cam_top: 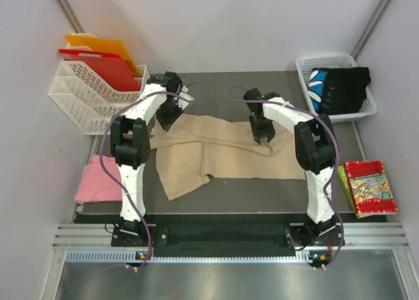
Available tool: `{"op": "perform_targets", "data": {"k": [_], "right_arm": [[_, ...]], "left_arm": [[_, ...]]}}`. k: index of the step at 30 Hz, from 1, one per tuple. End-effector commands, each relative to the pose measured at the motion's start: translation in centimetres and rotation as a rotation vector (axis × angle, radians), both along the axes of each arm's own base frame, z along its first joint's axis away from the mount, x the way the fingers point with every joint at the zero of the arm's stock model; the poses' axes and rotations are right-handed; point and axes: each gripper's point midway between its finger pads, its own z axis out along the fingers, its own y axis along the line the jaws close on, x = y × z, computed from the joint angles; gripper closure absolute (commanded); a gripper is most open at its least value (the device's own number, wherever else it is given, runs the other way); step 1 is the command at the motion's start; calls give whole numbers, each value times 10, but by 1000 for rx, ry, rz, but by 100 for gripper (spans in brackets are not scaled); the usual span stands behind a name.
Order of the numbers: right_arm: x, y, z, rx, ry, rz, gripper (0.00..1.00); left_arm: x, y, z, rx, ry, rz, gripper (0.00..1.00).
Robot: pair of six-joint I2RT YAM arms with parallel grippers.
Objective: Fold and stack the t-shirts
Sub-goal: Fold the tshirt
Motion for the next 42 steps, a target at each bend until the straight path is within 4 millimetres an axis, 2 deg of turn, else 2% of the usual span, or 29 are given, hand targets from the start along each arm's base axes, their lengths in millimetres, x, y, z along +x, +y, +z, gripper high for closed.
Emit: {"op": "perform_targets", "data": {"k": [1, 5, 10, 13, 20, 23, 27, 31, 32, 34, 38, 41, 42], "right_arm": [[19, 0, 6, 9, -48, -17, 61], [24, -10, 6, 14, -47, -47, 62], [29, -17, 8, 35, -48, -76, 63], [28, -17, 7, 41, -44, -77, 65], [26, -16, 3, 46, -32, -76, 69], [27, -15, 4, 52, -34, -75, 72], [25, -14, 4, 56, -31, -72, 72], [24, -15, 4, 51, -32, -72, 73], [23, -16, 4, 48, -30, -74, 73], [23, -16, 4, 48, -29, -72, 73], [23, -16, 6, 48, -34, -72, 75], [22, -16, 6, 47, -32, -71, 77], [23, -16, 7, 47, -34, -73, 77]], "left_arm": [[-5, 15, 33, -5, -48, 10, 74], [-14, 29, 35, -2, -44, 21, 66], [-27, 46, 18, 1, -14, 57, 63], [-38, 48, 6, 1, 23, 70, 64], [-56, 43, -6, -30, 72, 94, 64], [-53, 42, -11, -30, 74, 100, 64], [-41, 41, -7, -34, 45, 103, 62], [-28, 40, 8, -38, -10, 103, 42], [-28, 41, 8, -34, -21, 105, 32], [-25, 44, 5, -22, -40, 106, 28], [-32, 44, -14, -26, 15, 113, 31], [-34, 42, -25, -35, 54, 117, 40], [-33, 43, -26, -33, 57, 120, 50]]}}
